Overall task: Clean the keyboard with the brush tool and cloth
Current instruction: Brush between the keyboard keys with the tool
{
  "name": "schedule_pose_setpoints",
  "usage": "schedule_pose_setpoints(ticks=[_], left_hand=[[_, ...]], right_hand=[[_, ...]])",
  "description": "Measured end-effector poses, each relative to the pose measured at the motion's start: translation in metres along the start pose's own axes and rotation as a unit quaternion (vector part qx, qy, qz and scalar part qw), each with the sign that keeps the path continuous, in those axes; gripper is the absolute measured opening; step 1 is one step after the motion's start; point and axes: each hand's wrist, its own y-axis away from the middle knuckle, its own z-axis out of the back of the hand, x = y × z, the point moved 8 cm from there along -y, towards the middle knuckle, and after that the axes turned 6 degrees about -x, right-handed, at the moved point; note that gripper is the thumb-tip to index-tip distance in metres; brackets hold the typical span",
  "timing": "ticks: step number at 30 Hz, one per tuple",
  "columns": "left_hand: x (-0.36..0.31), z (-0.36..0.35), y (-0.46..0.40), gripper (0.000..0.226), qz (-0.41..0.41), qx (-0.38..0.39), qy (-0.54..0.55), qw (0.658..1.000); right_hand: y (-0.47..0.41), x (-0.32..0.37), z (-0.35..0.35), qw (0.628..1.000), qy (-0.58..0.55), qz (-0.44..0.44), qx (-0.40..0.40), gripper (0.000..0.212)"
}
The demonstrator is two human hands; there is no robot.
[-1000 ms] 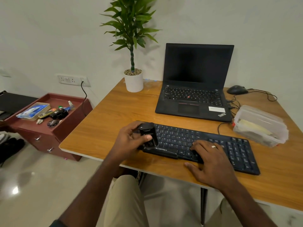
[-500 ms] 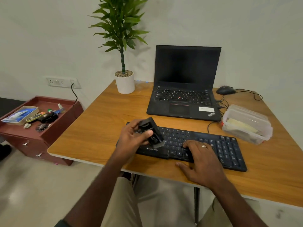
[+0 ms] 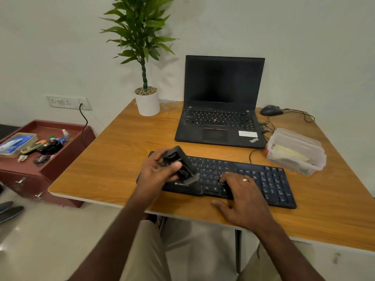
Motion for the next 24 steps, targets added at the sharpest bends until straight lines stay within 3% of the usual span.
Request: schedule_pose_setpoints(ticks=[6,14,20,24], left_hand=[[-0.014,0.043,-0.003,0.035,-0.038,0.008,-0.122,0.992],[0.011,-0.063,0.011,0.033,-0.020,0.130,-0.099,0.986],[0.007,-0.028,0.000,0.028,-0.006,0.033,-0.022,0.999],[0.006,-0.027,0.002,0.030,-0.014,0.051,-0.058,0.997]], right_hand=[[-0.001,-0.001,-0.002,1.000,0.007,0.004,-0.001,0.055],[0.002,-0.011,0.008,0.999,-0.032,-0.005,0.020,0.058],[0.020,-0.044,0.024,0.998,0.052,-0.020,-0.006,0.065],[0.021,-0.043,0.022,0.998,0.060,-0.019,-0.013,0.062]])
